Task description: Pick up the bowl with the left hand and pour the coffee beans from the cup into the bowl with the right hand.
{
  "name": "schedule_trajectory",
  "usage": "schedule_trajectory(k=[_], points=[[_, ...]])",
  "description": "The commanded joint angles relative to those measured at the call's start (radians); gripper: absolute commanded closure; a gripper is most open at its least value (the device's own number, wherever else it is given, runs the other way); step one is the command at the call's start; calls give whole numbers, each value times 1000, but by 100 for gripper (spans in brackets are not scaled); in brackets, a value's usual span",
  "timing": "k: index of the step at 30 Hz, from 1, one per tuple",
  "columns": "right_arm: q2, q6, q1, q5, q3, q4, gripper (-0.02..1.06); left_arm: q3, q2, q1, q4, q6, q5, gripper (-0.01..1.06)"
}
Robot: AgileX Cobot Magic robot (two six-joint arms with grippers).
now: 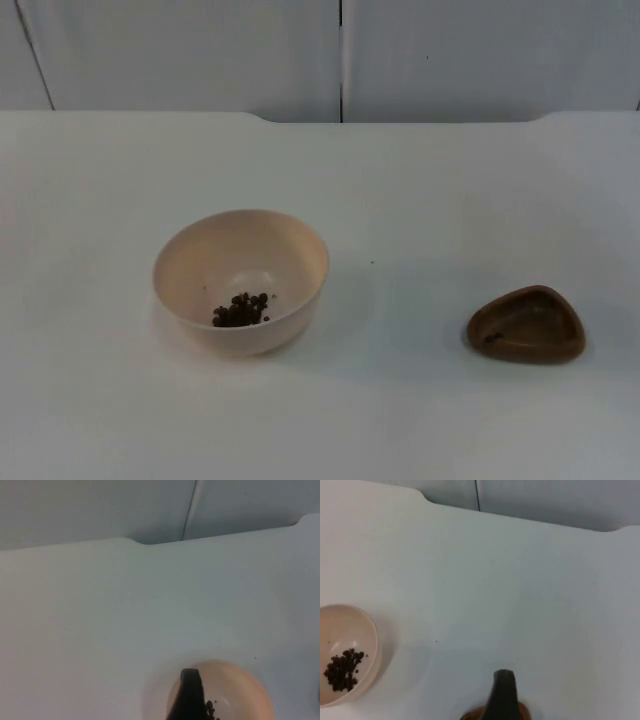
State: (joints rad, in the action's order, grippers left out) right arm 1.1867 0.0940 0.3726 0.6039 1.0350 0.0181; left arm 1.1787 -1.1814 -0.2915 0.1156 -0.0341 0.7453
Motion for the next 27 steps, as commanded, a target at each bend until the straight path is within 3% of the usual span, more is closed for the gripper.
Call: schedule_trajectory(k=[1, 9, 27], points=[[-31, -8, -3, 22, -4, 3, 38, 2, 32, 3, 36, 40, 27, 38], [-124, -15, -3, 69, -6, 3, 38, -16, 123, 3, 151, 166, 71, 38], [-502, -60, -3, 64, -275, 3, 38, -362, 492, 3, 164, 237, -5, 38]])
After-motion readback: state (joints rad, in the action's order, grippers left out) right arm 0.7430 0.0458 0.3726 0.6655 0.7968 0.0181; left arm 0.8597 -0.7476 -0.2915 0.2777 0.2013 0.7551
